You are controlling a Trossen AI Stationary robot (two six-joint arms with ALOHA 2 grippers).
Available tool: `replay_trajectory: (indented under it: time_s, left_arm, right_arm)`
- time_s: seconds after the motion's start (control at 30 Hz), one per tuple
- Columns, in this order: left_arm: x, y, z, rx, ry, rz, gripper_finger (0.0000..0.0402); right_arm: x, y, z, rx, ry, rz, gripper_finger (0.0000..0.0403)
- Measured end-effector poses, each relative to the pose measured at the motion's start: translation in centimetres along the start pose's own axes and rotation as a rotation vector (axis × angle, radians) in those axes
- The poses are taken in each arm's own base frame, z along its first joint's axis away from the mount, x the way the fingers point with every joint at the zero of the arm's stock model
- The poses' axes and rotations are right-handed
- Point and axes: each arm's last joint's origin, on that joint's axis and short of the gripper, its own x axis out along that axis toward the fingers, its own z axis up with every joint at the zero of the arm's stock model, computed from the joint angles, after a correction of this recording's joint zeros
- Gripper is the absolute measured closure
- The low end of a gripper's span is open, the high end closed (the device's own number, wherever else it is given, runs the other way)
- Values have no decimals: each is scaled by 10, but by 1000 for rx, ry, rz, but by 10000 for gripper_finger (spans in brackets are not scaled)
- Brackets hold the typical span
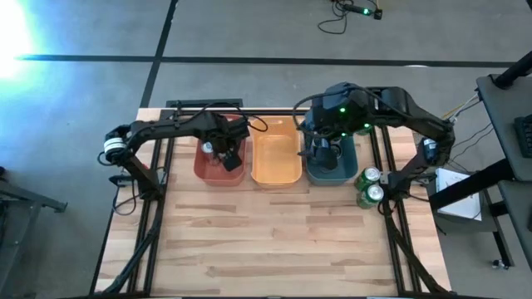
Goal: Sort soda cans
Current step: Put the blue soda can into the orange bin, then put the green soda can into the yellow bin
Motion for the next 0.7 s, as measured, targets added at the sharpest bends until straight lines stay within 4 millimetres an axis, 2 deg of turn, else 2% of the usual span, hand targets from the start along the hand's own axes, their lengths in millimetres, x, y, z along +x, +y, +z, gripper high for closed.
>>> replay_trajectory:
  time_s: [0.13, 0.23, 0.53, 0.7]
  left_arm:
    - [-4, 0, -2, -34, 9, -23, 125]
    - [-17, -2, 0, -49, -1, -45, 124]
    - [-83, 4, 7, -68, -184, -99, 123]
    - [-114, 11, 4, -106, -351, -141, 123]
  right_arm:
    - [-12, 1, -2, -19, -25, -4, 48]
    - [-20, 2, -3, -30, -41, -7, 48]
    - [-31, 3, -6, -33, -50, -18, 48]
    - [-30, 1, -17, -7, 63, -96, 48]
